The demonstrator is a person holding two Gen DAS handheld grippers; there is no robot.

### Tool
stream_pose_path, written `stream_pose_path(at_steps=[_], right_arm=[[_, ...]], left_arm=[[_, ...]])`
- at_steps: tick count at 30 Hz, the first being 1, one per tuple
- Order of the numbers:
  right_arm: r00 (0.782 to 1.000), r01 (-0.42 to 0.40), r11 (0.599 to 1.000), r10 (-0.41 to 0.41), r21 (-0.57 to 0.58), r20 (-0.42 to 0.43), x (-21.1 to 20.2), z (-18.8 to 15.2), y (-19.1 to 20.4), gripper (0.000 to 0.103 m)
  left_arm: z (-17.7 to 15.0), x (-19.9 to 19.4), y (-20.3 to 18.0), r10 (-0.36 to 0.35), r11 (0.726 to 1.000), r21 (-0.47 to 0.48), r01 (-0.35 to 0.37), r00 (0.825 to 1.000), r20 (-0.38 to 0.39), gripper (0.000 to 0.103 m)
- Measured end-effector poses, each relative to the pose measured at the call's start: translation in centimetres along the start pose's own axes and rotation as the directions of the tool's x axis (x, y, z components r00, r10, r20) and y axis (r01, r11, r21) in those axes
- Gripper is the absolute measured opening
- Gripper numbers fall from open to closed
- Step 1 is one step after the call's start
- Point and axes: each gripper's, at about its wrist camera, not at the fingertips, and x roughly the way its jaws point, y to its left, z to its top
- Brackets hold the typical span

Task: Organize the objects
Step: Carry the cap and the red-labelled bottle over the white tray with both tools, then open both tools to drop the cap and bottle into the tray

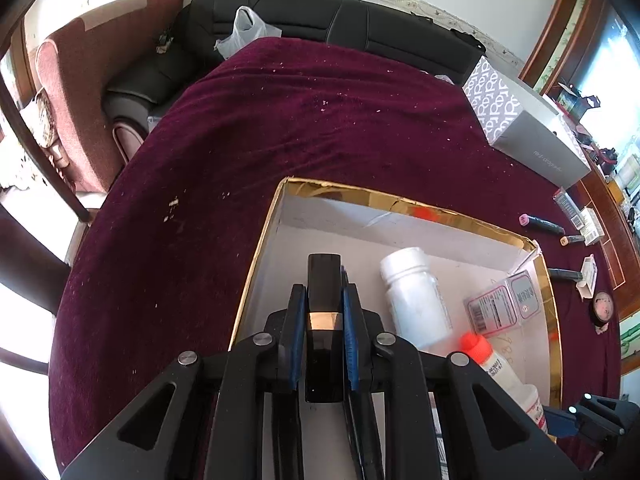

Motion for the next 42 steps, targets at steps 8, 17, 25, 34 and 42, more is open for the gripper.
stream_pose_path(at_steps=[8, 17, 25, 34, 42], right_arm=[[1.000, 0.016, 1.000, -0.016, -0.010, 0.006, -0.4, -0.6, 0.1, 0.034], [0.999, 0.031, 0.999, -0.031, -0.017, 0.022, -0.9, -1.6, 0.3, 0.034], [0.997, 0.070, 0.996, -0.068, -0.052, 0.039, -1.1, -1.7, 0.8, 0.034], [0.995, 0.084, 0.995, -0.082, -0.047, 0.051, -1.1, -1.7, 1.1, 0.041], [0.990, 0.090, 0.995, -0.086, -0.031, 0.111, -3.1, -2.2, 0.8, 0.053]], left_arm=[[0.4, 0.1, 0.1, -0.016, 0.999, -0.032, 0.017, 1.000, 0.022, 0.015], [0.1, -1.7, 1.7, -0.156, 0.971, -0.165, 0.170, 0.983, 0.097, 0.050], [-1.8, -3.2, 1.8, -0.131, 0.964, -0.213, 0.162, 0.979, 0.154, 0.055], [-3.5, -4.7, 2.0, -0.100, 0.952, -0.264, 0.153, 0.974, 0.205, 0.058], [-4.1, -8.0, 1.1, -0.121, 0.952, -0.249, 0.178, 0.966, 0.227, 0.064]])
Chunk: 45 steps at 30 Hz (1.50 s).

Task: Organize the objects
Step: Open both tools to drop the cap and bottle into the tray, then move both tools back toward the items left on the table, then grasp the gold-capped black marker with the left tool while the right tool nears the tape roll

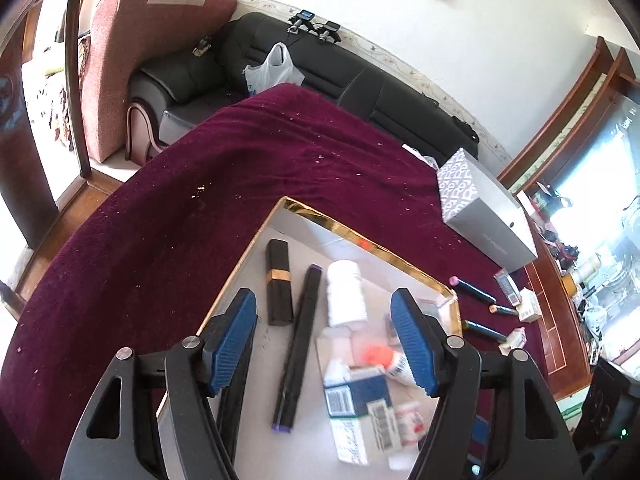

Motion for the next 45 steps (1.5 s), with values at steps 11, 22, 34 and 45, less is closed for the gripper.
stream_pose_path(at_steps=[11, 22, 34, 45], right_arm=[[0.988, 0.121, 0.993, -0.119, -0.009, 0.093, -3.3, -1.6, -2.4, 0.064], [0.967, 0.181, 0.948, -0.220, 0.260, 0.130, -8.2, -5.0, -16.1, 0.067], [0.948, 0.077, 0.839, -0.230, 0.539, 0.221, -12.2, -6.9, -29.8, 0.070], [0.917, -0.077, 0.769, -0.195, 0.635, 0.347, -10.6, -7.3, -35.7, 0.070]], left_arm=[[-2.6, -3.0, -3.6, -0.006, 0.995, 0.097, 0.006, 1.000, -0.003, 0.066], [-5.3, -1.6, -13.3, -0.081, 0.960, 0.257, 0.113, 0.988, -0.133, 0.066], [-9.9, 8.3, -28.7, 0.024, 0.723, 0.678, 0.132, 0.976, -0.215, 0.065], [-10.8, 17.6, -33.0, 0.138, 0.468, 0.876, 0.119, 0.969, -0.205, 0.065]])
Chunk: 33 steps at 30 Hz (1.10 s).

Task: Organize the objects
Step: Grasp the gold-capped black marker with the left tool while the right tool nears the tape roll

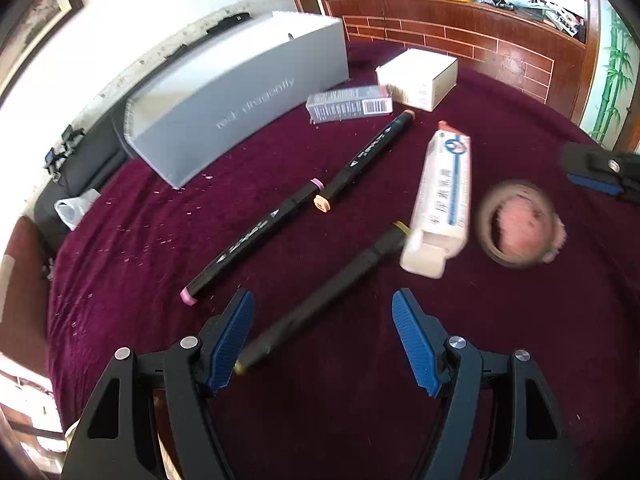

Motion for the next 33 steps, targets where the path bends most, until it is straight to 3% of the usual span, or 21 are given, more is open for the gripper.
stream_pose_path(at_steps=[3, 5, 6, 8, 10, 12, 15, 19, 22, 25, 27, 33], right_arm=[[1.000, -0.009, 0.999, 0.011, 0.044, -0.026, 0.5, 0.3, -1.2, 0.070], [1.000, -0.014, 0.998, 0.015, 0.056, -0.025, 0.5, 0.5, -1.6, 0.070], [1.000, -0.013, 0.999, 0.014, 0.052, -0.023, 0.4, 0.5, -1.5, 0.070], [1.000, -0.015, 0.999, 0.016, 0.045, -0.026, 0.4, 0.4, -1.5, 0.071], [0.999, -0.016, 0.999, 0.018, 0.038, -0.039, 0.6, 0.3, -1.3, 0.071], [0.998, -0.024, 0.999, 0.026, 0.037, -0.051, 0.9, 0.2, -1.3, 0.071], [0.998, -0.018, 0.999, 0.019, 0.034, -0.058, 1.0, 0.1, -1.4, 0.071], [0.998, -0.008, 1.000, 0.010, 0.028, -0.058, 1.2, -0.1, -1.4, 0.071], [0.998, -0.004, 1.000, 0.005, 0.019, -0.063, 1.4, -0.1, -1.4, 0.071], [0.998, -0.005, 1.000, 0.006, 0.012, -0.070, 1.5, -0.2, -1.4, 0.071], [0.998, 0.000, 1.000, 0.000, 0.004, -0.062, 1.3, -0.3, -1.4, 0.071], [0.998, 0.012, 1.000, -0.013, -0.013, -0.058, 1.4, -0.5, -1.3, 0.071]], left_arm=[[0.1, 2.2, 0.6, -0.037, 0.999, -0.029, 0.035, 0.997, -0.070, 0.066], [0.1, 2.5, 1.0, -0.095, 0.993, -0.077, 0.089, 0.993, -0.069, 0.064], [-0.1, 2.7, 1.3, -0.144, 0.984, -0.119, 0.133, 0.986, -0.089, 0.057], [-0.4, 2.1, 1.3, -0.228, 0.962, -0.176, 0.210, 0.970, -0.089, 0.023], [-1.0, 1.6, 0.6, -0.292, 0.944, -0.188, 0.271, 0.951, -0.100, 0.017], [-1.4, 0.8, -0.5, -0.264, 0.957, -0.153, 0.248, 0.960, -0.095, 0.017], [-1.6, 0.3, -1.1, -0.270, 0.953, -0.167, 0.254, 0.959, -0.084, 0.017], [-1.6, 0.1, -2.9, -0.176, 0.979, -0.114, 0.170, 0.984, -0.042, 0.023], [-1.7, 0.0, -3.5, -0.121, 0.982, -0.145, 0.119, 0.993, -0.005, 0.025], [-2.2, -0.2, -3.3, -0.123, 0.969, -0.214, 0.121, 0.992, 0.007, 0.025], [-2.8, -0.8, -2.7, -0.171, 0.947, -0.274, 0.166, 0.985, 0.004, 0.012], [-5.5, -5.3, -1.6, -0.212, 0.907, -0.350, 0.235, 0.972, 0.105, 0.011]])
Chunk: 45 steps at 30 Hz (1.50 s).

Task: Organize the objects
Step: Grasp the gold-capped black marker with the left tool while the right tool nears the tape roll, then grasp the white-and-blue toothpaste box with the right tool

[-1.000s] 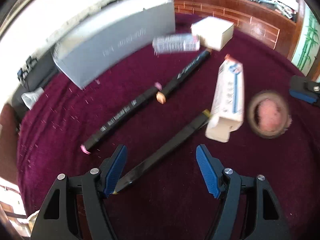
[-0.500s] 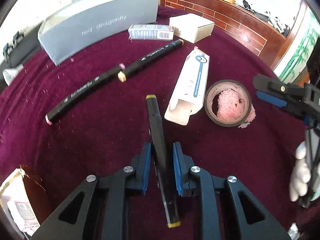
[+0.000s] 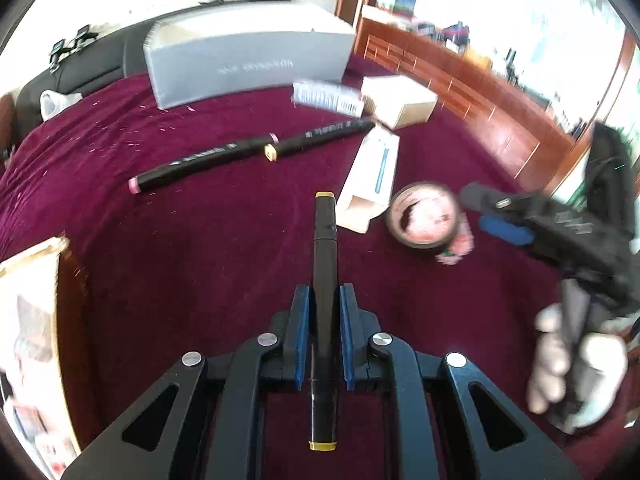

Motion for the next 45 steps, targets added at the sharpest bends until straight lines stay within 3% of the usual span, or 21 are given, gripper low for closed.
stream_pose_path(at_steps=[7, 8, 14, 20, 25, 26, 27, 29, 31, 39, 45], right_arm=[[1.000, -0.029, 1.000, 0.029, -0.003, 0.007, -1.0, 0.8, 1.7, 0.071], [1.000, -0.022, 0.999, 0.022, -0.023, 0.001, -1.2, 1.3, 2.6, 0.075], [0.983, 0.101, 0.992, -0.111, -0.074, -0.143, 3.2, 4.3, 6.7, 0.078], [0.931, 0.267, 0.954, -0.292, -0.136, -0.220, 9.2, 5.6, 9.0, 0.077], [0.883, 0.364, 0.907, -0.409, -0.214, -0.230, 12.1, 4.8, 10.6, 0.064], [0.877, 0.386, 0.892, -0.434, -0.237, -0.206, 12.2, 4.6, 11.0, 0.046], [0.871, 0.402, 0.878, -0.454, -0.258, -0.189, 12.2, 4.4, 11.3, 0.037], [0.884, 0.371, 0.893, -0.424, -0.256, -0.197, 11.8, 4.1, 11.5, 0.025], [0.895, 0.353, 0.904, -0.401, -0.240, -0.195, 10.8, 3.8, 11.5, 0.022], [0.937, 0.260, 0.919, -0.314, -0.296, -0.151, 6.0, 1.5, 13.3, 0.020], [0.972, 0.092, 0.953, -0.148, -0.289, -0.181, 4.1, -0.5, 15.2, 0.017]], left_arm=[[-2.1, -5.1, 1.1, -0.070, 0.995, -0.069, 0.075, 0.995, 0.072, 0.011], [-2.5, -5.7, 1.3, -0.075, 0.994, -0.078, 0.081, 0.994, 0.081, 0.011], [-4.0, -8.3, 2.5, -0.099, 0.987, -0.116, 0.115, 0.986, 0.135, 0.012], [-5.9, -10.4, 5.6, -0.097, 0.979, -0.163, 0.124, 0.981, 0.167, 0.012], [-7.2, -11.2, 8.2, -0.064, 0.975, -0.197, 0.101, 0.980, 0.187, 0.012], [-7.4, -11.3, 8.7, -0.058, 0.973, -0.207, 0.099, 0.980, 0.192, 0.012], [-7.6, -11.4, 9.3, -0.054, 0.971, -0.220, 0.098, 0.979, 0.197, 0.012], [-8.0, -11.7, 10.2, -0.051, 0.966, -0.239, 0.100, 0.978, 0.203, 0.012], [-8.5, -11.8, 11.0, -0.045, 0.961, -0.257, 0.099, 0.977, 0.207, 0.012], [-10.4, -13.4, 12.3, -0.030, 0.949, -0.301, 0.098, 0.974, 0.224, 0.012], [-12.0, -15.6, 12.6, 0.017, 0.946, -0.318, 0.064, 0.969, 0.248, 0.012]])
